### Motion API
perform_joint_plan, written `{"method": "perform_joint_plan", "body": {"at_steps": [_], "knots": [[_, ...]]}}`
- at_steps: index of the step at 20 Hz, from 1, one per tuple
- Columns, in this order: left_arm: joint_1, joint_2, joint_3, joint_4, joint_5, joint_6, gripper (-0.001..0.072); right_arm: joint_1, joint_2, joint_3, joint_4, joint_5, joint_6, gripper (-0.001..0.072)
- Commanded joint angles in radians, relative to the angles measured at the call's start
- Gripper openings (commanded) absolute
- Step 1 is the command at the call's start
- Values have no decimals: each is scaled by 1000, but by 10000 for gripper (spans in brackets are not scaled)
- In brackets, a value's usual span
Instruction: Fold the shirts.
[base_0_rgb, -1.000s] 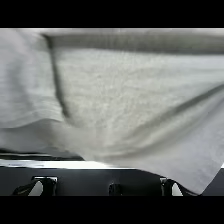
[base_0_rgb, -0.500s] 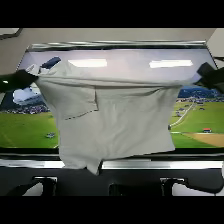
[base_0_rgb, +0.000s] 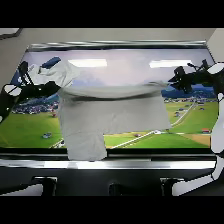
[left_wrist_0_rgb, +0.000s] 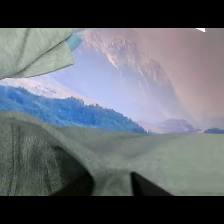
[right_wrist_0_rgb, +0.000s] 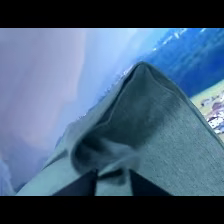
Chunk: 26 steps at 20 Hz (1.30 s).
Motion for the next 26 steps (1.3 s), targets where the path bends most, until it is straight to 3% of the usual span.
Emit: {"method": "perform_joint_plan", "body": {"at_steps": [1,2,3,4,6,7,10,12,16,17,23,25,26], "knots": [[65,-6,79,40,-275,3,524,-61,21,57,8,139,-130,553],[109,-3,106,99,-422,3,523,-102,42,72,-29,212,-153,546],[154,6,103,161,-562,3,503,-143,70,72,-100,318,-156,472],[192,15,68,211,-679,0,383,-174,87,72,-206,414,-156,394],[251,58,-92,227,-754,0,363,-190,92,56,-417,572,-172,396],[276,92,-208,219,-743,1,374,-190,94,24,-469,616,-187,397],[318,163,-486,136,-663,88,397,-189,105,-101,-363,623,-198,400],[316,169,-567,78,-579,98,398,-189,105,-142,-286,589,-201,448],[289,152,-596,-9,-466,108,397,-189,105,-182,-285,560,-224,471],[276,146,-596,-27,-446,108,397,-189,105,-195,-286,550,-239,512],[205,112,-596,-35,-369,78,381,-189,105,-370,-263,455,-288,517],[196,105,-596,-35,-367,74,314,-189,105,-444,-215,393,-308,544],[193,103,-596,-35,-367,74,217,-189,103,-471,-196,367,-318,544]]}}
